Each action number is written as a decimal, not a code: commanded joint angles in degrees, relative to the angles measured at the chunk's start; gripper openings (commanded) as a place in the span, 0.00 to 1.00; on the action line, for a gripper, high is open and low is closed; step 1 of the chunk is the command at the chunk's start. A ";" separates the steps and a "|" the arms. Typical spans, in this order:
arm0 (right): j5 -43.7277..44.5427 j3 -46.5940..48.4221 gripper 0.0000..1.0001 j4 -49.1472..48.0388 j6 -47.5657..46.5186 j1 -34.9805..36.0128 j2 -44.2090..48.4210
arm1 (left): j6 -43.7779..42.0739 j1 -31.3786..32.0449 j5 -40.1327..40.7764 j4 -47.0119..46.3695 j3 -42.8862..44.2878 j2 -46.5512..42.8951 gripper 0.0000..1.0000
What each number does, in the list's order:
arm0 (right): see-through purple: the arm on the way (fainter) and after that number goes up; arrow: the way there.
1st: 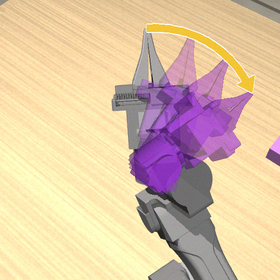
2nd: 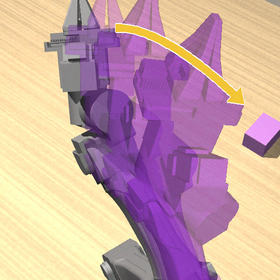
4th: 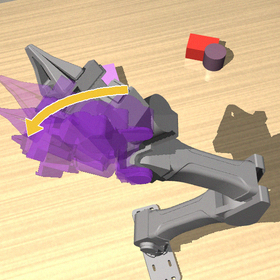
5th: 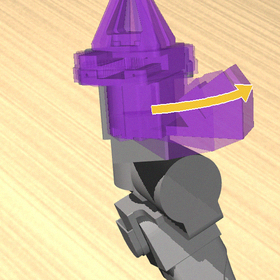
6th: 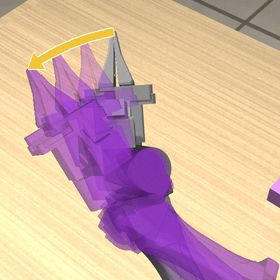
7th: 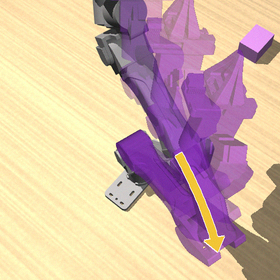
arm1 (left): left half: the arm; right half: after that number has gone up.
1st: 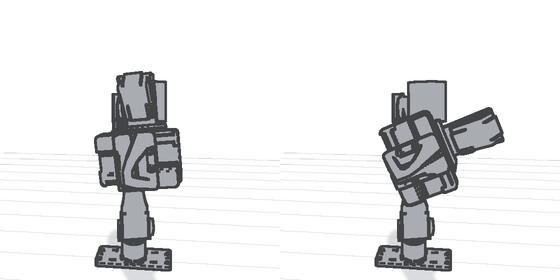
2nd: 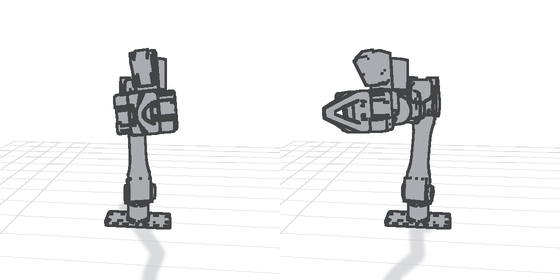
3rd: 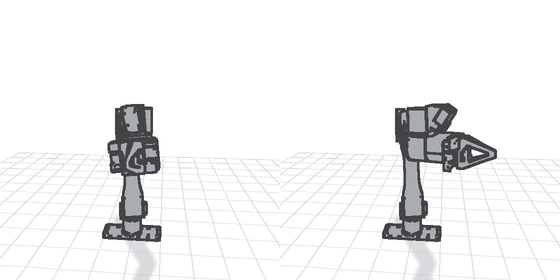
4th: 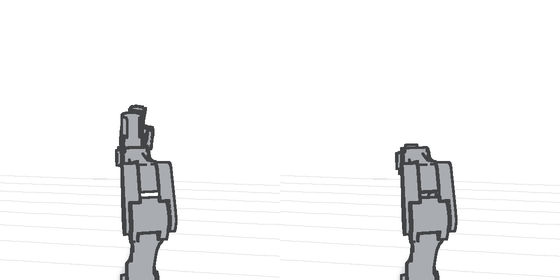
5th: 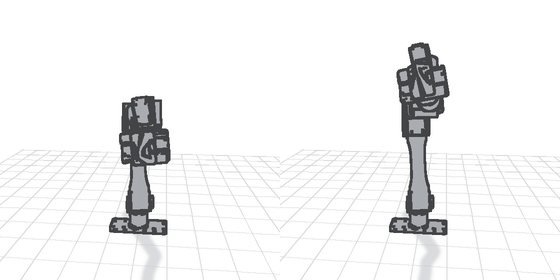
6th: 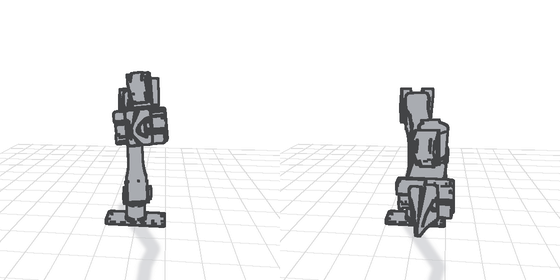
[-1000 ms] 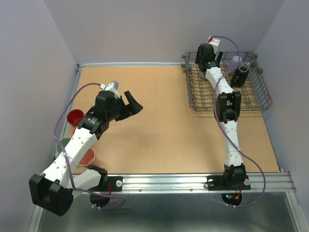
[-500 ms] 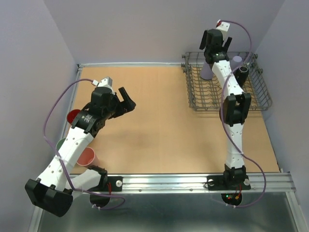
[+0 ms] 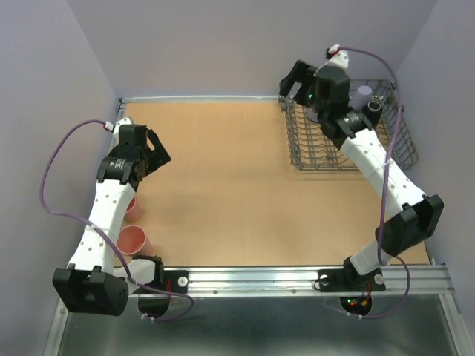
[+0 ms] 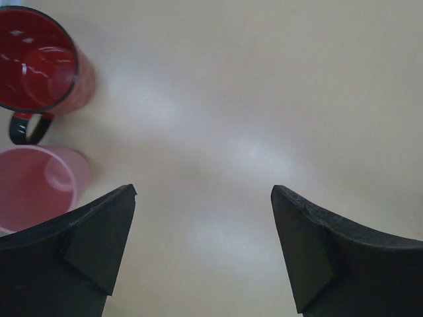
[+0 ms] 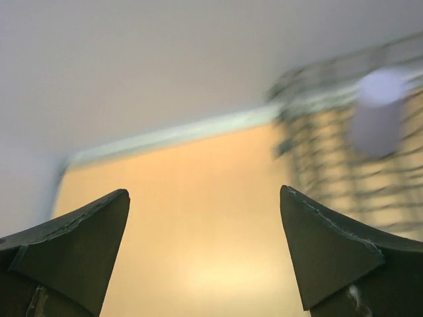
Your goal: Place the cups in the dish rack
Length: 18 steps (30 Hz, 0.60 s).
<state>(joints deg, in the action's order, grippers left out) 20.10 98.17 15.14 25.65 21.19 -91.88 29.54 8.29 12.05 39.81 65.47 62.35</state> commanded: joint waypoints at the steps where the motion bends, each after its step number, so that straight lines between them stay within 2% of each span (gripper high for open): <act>1: -13.83 -8.77 1.00 1.47 8.97 5.25 4.94 | -5.45 -7.82 0.89 -1.92 3.95 3.91 0.95; 4: -18.76 -14.93 1.00 2.09 10.47 6.05 9.85 | -5.99 -12.06 -0.01 -3.78 5.62 9.27 0.94; 9: -19.13 -18.10 1.00 7.27 7.49 6.06 15.92 | -7.39 -17.34 3.14 -4.30 9.58 18.93 0.87; 18: -20.27 -21.61 1.00 9.82 7.84 6.06 20.42 | -11.69 -22.26 5.35 -5.45 10.73 25.80 0.87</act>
<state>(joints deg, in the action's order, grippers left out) 1.39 79.42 24.03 33.32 27.44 -72.49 20.67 -12.23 15.09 35.48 73.54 86.61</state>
